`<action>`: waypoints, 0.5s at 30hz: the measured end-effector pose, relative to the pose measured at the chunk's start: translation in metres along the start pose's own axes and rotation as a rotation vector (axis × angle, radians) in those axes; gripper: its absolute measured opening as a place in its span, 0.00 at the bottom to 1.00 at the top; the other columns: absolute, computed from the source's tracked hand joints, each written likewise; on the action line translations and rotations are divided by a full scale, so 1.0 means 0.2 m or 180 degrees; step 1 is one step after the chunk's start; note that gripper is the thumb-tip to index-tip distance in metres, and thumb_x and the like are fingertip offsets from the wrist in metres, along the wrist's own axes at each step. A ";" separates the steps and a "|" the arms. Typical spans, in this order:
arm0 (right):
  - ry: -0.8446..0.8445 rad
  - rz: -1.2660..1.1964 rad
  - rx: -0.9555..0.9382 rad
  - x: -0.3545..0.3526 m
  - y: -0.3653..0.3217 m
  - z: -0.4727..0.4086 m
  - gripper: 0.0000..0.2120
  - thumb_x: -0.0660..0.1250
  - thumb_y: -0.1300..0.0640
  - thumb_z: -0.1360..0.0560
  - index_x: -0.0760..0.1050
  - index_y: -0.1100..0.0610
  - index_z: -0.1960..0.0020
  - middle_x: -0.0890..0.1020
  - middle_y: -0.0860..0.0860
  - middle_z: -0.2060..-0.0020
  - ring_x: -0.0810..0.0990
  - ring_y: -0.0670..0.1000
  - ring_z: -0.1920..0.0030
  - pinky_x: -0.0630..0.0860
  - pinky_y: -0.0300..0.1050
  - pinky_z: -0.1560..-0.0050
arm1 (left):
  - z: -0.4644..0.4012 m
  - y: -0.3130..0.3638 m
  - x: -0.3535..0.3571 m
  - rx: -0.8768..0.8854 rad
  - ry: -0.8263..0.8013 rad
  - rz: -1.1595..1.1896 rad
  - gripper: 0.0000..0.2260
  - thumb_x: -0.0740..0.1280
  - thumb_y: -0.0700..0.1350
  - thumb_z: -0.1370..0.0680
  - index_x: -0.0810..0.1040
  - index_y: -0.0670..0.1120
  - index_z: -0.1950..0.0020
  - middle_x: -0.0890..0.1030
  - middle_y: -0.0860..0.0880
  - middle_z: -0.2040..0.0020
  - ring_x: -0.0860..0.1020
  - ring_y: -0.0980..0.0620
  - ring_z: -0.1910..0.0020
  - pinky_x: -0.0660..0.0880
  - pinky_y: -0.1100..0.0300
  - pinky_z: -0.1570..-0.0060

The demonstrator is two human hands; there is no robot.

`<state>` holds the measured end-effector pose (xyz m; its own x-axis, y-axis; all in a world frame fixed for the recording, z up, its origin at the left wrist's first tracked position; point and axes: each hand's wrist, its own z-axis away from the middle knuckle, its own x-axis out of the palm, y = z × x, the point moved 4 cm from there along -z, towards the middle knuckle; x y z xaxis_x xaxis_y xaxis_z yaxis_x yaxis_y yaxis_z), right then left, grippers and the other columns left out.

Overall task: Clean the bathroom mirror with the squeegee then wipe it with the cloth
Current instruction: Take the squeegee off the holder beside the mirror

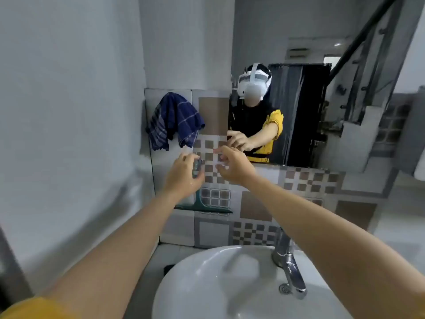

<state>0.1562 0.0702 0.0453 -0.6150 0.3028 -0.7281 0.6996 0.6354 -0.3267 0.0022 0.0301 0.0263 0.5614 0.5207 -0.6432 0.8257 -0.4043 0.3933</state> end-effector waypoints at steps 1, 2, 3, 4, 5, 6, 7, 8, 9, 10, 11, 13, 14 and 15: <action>-0.0053 -0.0044 0.0080 0.05 0.01 0.00 0.19 0.69 0.60 0.28 0.73 0.57 0.37 0.79 0.57 0.49 0.79 0.55 0.57 0.79 0.53 0.53 | 0.01 -0.04 0.01 -0.0054 -0.0024 0.0070 0.18 0.67 0.45 0.25 0.72 0.40 0.37 0.74 0.41 0.41 0.74 0.43 0.44 0.73 0.52 0.50; -0.0100 -0.0080 0.0170 0.08 0.01 -0.01 0.19 0.70 0.59 0.27 0.74 0.56 0.37 0.79 0.57 0.49 0.78 0.54 0.57 0.79 0.51 0.53 | 0.02 -0.09 0.03 -0.0089 -0.0035 0.0139 0.18 0.67 0.45 0.26 0.72 0.40 0.38 0.74 0.40 0.42 0.74 0.42 0.44 0.73 0.52 0.49; -0.0158 -0.0099 0.0262 0.13 0.03 0.00 0.18 0.70 0.59 0.27 0.74 0.55 0.38 0.79 0.56 0.50 0.78 0.54 0.56 0.78 0.50 0.52 | 0.03 -0.14 0.06 -0.0127 -0.0095 0.0183 0.18 0.68 0.45 0.26 0.72 0.40 0.38 0.75 0.40 0.42 0.74 0.42 0.44 0.73 0.52 0.47; -0.0223 -0.0117 0.0370 0.18 0.03 0.02 0.18 0.69 0.59 0.27 0.74 0.55 0.38 0.79 0.55 0.50 0.78 0.54 0.55 0.78 0.49 0.52 | 0.05 -0.19 0.09 -0.0205 -0.0160 0.0238 0.18 0.68 0.45 0.26 0.73 0.40 0.39 0.75 0.40 0.42 0.75 0.43 0.44 0.72 0.53 0.46; -0.0269 -0.0156 0.0441 0.23 0.05 0.02 0.17 0.69 0.60 0.26 0.74 0.54 0.38 0.79 0.54 0.51 0.79 0.53 0.54 0.78 0.48 0.52 | 0.06 -0.25 0.13 -0.0296 -0.0220 0.0319 0.18 0.69 0.45 0.26 0.73 0.41 0.39 0.75 0.41 0.42 0.74 0.44 0.44 0.72 0.54 0.46; -0.0311 -0.0193 0.0490 0.28 0.06 0.02 0.17 0.69 0.60 0.26 0.74 0.55 0.37 0.80 0.54 0.51 0.79 0.53 0.53 0.78 0.47 0.51 | 0.07 -0.29 0.16 -0.0394 -0.0286 0.0393 0.17 0.69 0.46 0.26 0.74 0.42 0.39 0.75 0.42 0.42 0.74 0.45 0.44 0.72 0.55 0.46; -0.0355 -0.0230 0.0512 0.32 0.07 0.02 0.17 0.68 0.61 0.25 0.74 0.55 0.37 0.80 0.53 0.52 0.78 0.52 0.53 0.78 0.47 0.50 | 0.08 -0.34 0.20 -0.0469 -0.0351 0.0460 0.17 0.69 0.47 0.26 0.74 0.43 0.40 0.75 0.43 0.42 0.74 0.46 0.44 0.72 0.56 0.46; -0.0389 -0.0251 0.0518 0.36 0.07 0.02 0.17 0.68 0.62 0.25 0.74 0.55 0.37 0.79 0.52 0.53 0.78 0.51 0.53 0.78 0.45 0.50 | 0.08 -0.37 0.23 -0.0508 -0.0395 0.0491 0.17 0.68 0.48 0.26 0.74 0.44 0.40 0.76 0.44 0.42 0.75 0.47 0.43 0.71 0.58 0.47; -0.0419 -0.0280 0.0579 0.40 0.09 0.02 0.17 0.68 0.62 0.25 0.74 0.55 0.37 0.79 0.51 0.53 0.78 0.51 0.53 0.78 0.44 0.50 | 0.08 -0.41 0.26 -0.0559 -0.0464 0.0573 0.16 0.68 0.48 0.26 0.75 0.44 0.40 0.76 0.45 0.41 0.75 0.48 0.43 0.70 0.59 0.47; -0.0421 -0.0312 0.0630 0.44 0.10 0.01 0.16 0.68 0.62 0.25 0.75 0.54 0.37 0.79 0.51 0.53 0.79 0.52 0.53 0.78 0.44 0.50 | 0.08 -0.45 0.30 -0.0598 -0.0523 0.0662 0.16 0.68 0.48 0.26 0.75 0.45 0.40 0.77 0.46 0.41 0.75 0.49 0.43 0.70 0.60 0.47; -0.0417 -0.0356 0.0681 0.47 0.11 0.00 0.16 0.68 0.63 0.25 0.75 0.55 0.38 0.80 0.52 0.53 0.79 0.52 0.52 0.78 0.43 0.50 | 0.08 -0.48 0.33 -0.0637 -0.0574 0.0772 0.16 0.68 0.48 0.26 0.75 0.45 0.41 0.77 0.46 0.41 0.75 0.50 0.43 0.70 0.60 0.47; -0.0381 -0.0482 0.0739 0.52 0.13 -0.03 0.16 0.68 0.65 0.25 0.76 0.56 0.39 0.80 0.52 0.52 0.79 0.50 0.53 0.76 0.40 0.50 | 0.08 -0.52 0.39 -0.0718 -0.0645 0.1048 0.15 0.69 0.45 0.25 0.76 0.43 0.40 0.77 0.46 0.41 0.74 0.53 0.44 0.68 0.63 0.46; -0.0367 -0.0529 0.0748 0.55 0.14 -0.04 0.15 0.68 0.66 0.25 0.77 0.57 0.40 0.81 0.52 0.51 0.79 0.49 0.53 0.76 0.39 0.49 | 0.08 -0.54 0.42 -0.0762 -0.0697 0.1168 0.14 0.68 0.44 0.25 0.76 0.43 0.41 0.78 0.46 0.41 0.74 0.53 0.43 0.67 0.63 0.46; -0.0351 -0.0556 0.0755 0.57 0.14 -0.04 0.15 0.68 0.66 0.26 0.78 0.57 0.40 0.81 0.53 0.50 0.79 0.48 0.53 0.76 0.38 0.48 | 0.08 -0.56 0.45 -0.0788 -0.0748 0.1246 0.13 0.68 0.43 0.25 0.76 0.43 0.41 0.78 0.46 0.41 0.74 0.52 0.42 0.67 0.64 0.45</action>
<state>0.1035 0.1293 -0.0414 -0.6992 0.1166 -0.7054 0.6602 0.4838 -0.5745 -0.0412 0.1096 -0.0857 0.8268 0.1715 -0.5358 0.5606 -0.3303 0.7594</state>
